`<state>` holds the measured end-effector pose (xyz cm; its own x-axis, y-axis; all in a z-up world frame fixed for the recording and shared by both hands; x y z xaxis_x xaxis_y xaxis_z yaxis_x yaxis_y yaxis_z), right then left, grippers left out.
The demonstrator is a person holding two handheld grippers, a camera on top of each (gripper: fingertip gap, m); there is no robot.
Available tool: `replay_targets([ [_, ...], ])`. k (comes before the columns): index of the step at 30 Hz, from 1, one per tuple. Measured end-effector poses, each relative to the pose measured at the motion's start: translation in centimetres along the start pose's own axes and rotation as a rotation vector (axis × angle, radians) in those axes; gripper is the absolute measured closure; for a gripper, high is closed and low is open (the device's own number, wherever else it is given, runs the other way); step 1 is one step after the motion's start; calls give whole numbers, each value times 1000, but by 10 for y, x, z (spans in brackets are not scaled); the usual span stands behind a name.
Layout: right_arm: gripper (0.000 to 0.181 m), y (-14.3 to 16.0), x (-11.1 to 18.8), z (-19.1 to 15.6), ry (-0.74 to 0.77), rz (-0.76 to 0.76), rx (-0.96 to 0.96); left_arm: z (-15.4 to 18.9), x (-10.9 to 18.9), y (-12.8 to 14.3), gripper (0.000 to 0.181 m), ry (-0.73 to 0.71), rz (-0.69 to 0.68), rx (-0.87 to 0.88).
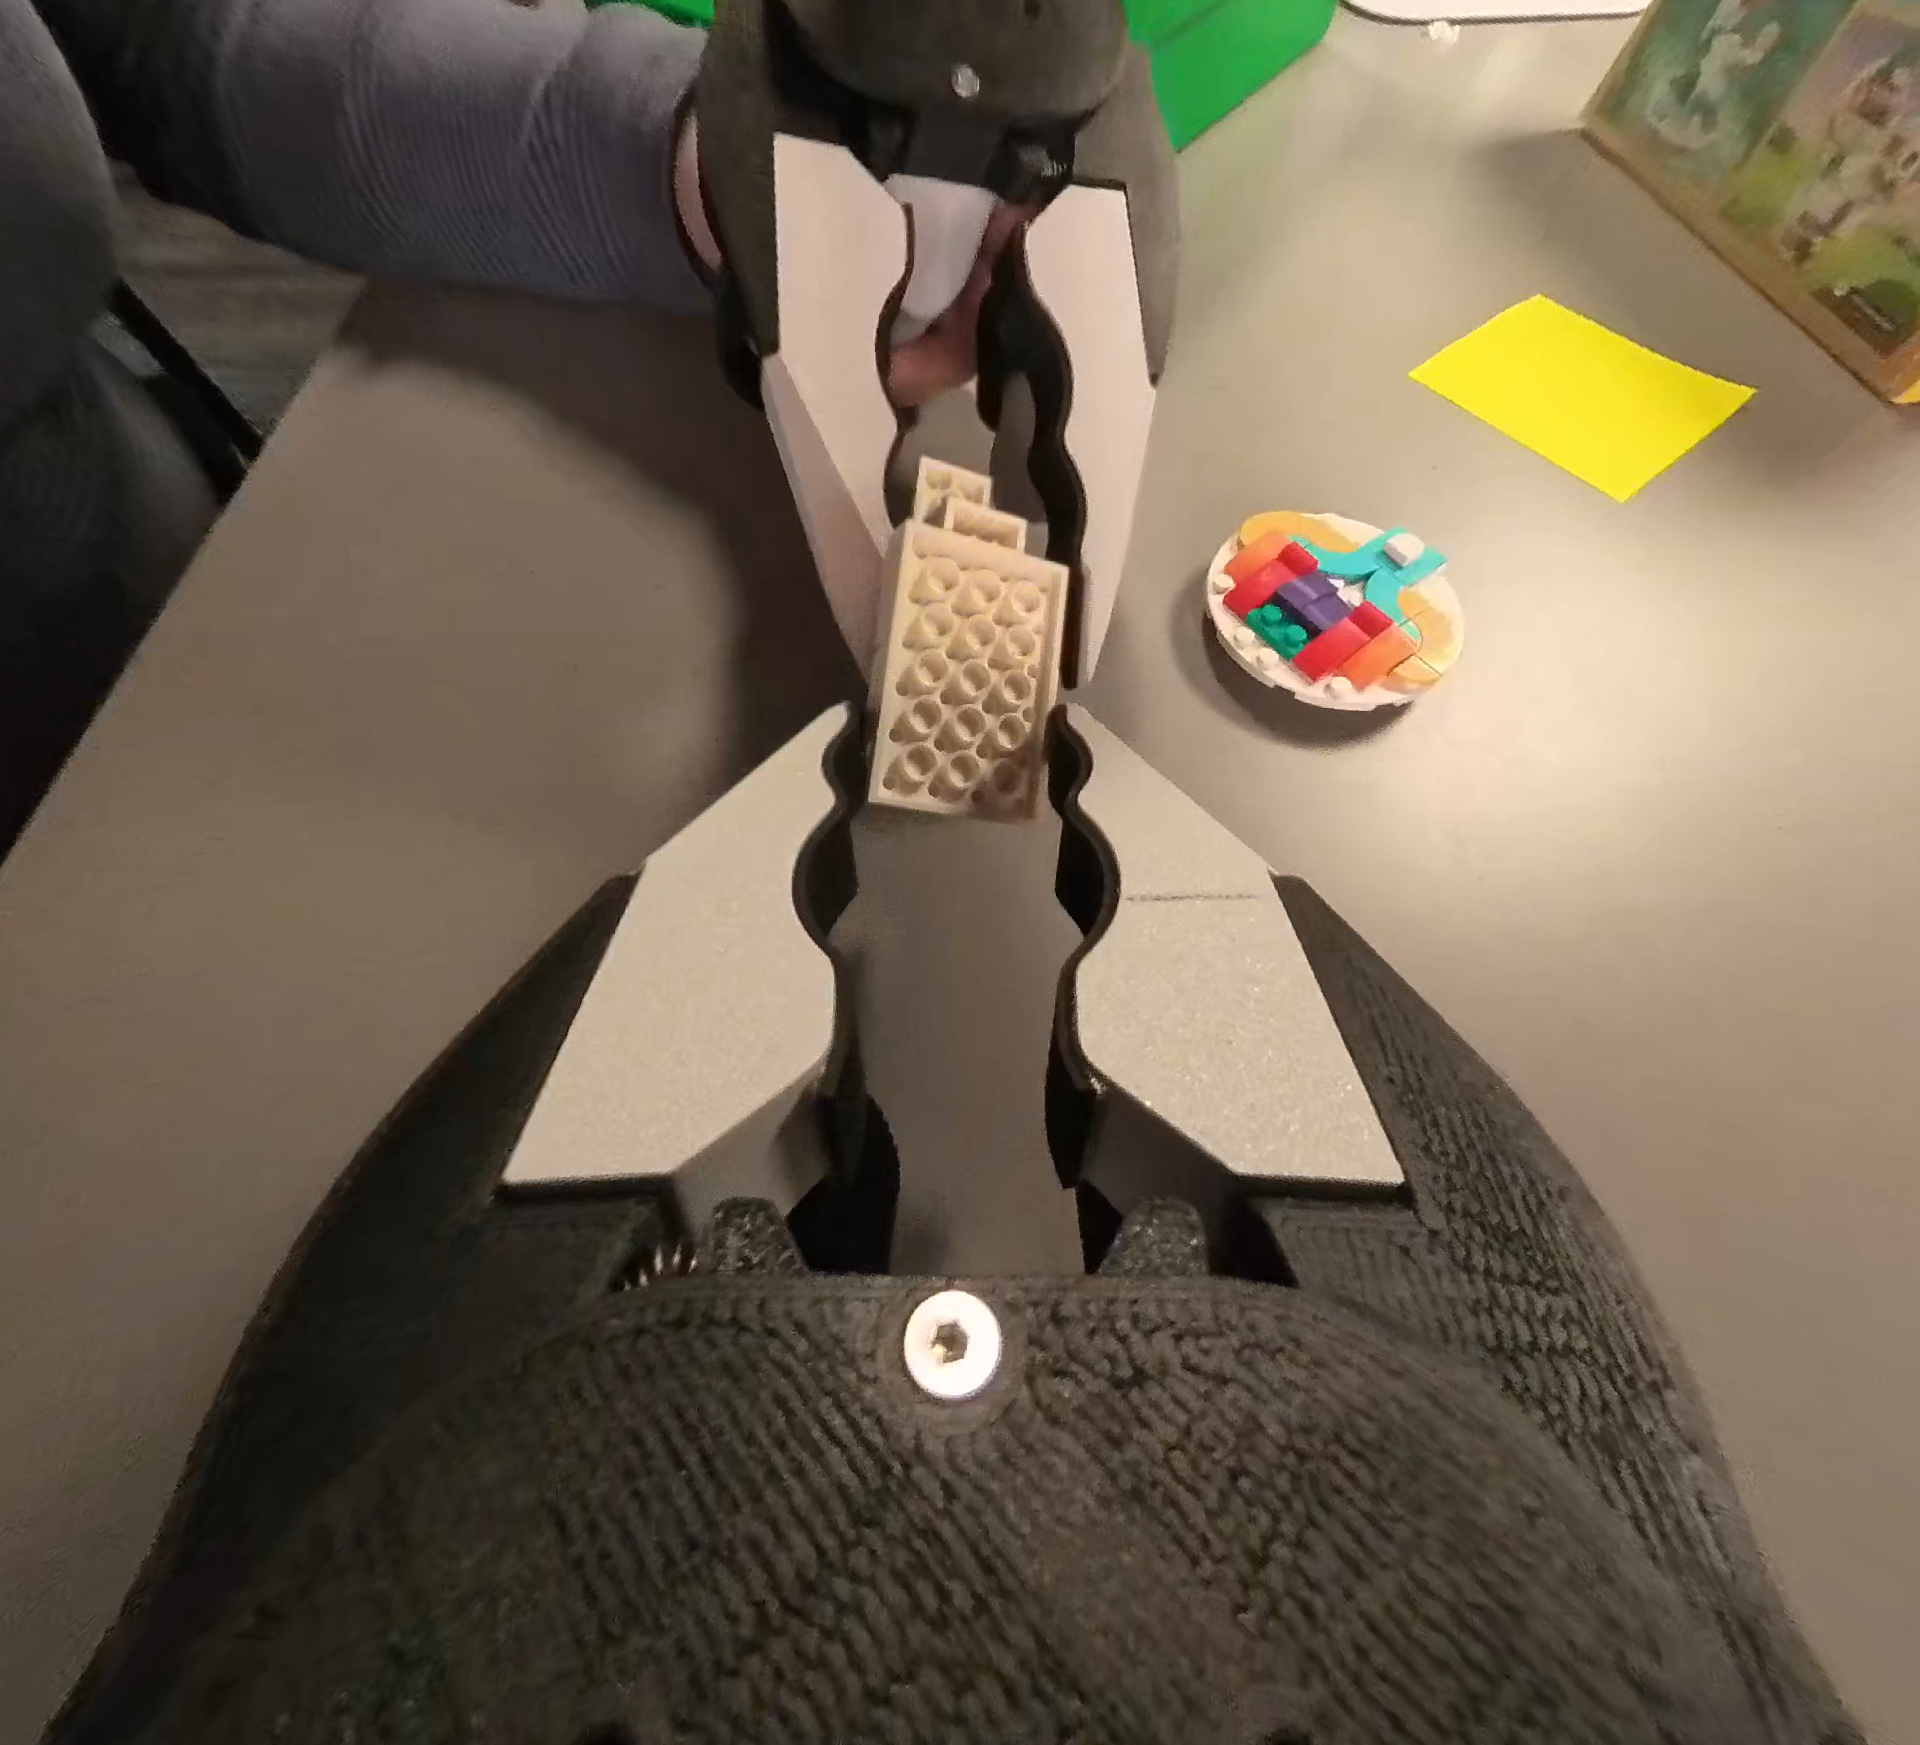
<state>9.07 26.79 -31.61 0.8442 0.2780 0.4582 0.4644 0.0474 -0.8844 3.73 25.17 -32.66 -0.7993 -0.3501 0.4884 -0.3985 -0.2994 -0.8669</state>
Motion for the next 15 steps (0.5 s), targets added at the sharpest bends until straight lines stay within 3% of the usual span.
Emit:
replay_targets([
  [3, 149, -4, -2, -1, -10, 22, -21, 6, 1, -4, 149, 88, 41, 63],
  [5, 149, -8, -4, -5, -30, 43, -27, 14, 3, -11, 135, 199, 111, 147],
  [7, 149, -12, -5, -8, -40, 57, -22, 17, 5, -17, 140, 298, 181, 255],
  [12, 138, -19, -1, -1, 108, 56, 109, 8, 10, -17, 145, 313, 223, 351],
  [15, 152, -25, 6, -6, 165, 61, 249, 6, 12, -17, 145, 341, 238, 399],
])
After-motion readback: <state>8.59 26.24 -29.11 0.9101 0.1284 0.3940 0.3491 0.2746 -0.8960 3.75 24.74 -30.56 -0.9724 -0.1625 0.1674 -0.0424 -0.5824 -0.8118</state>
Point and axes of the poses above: each gripper's, where its closed fingertips meet, x back along the fingers, y out of its underside, z = x × y across the jaws, the point moved 3 cm from there along x, back along the fingers, and after that the axes turned 7 degrees about -x, right-handed, at the moved point
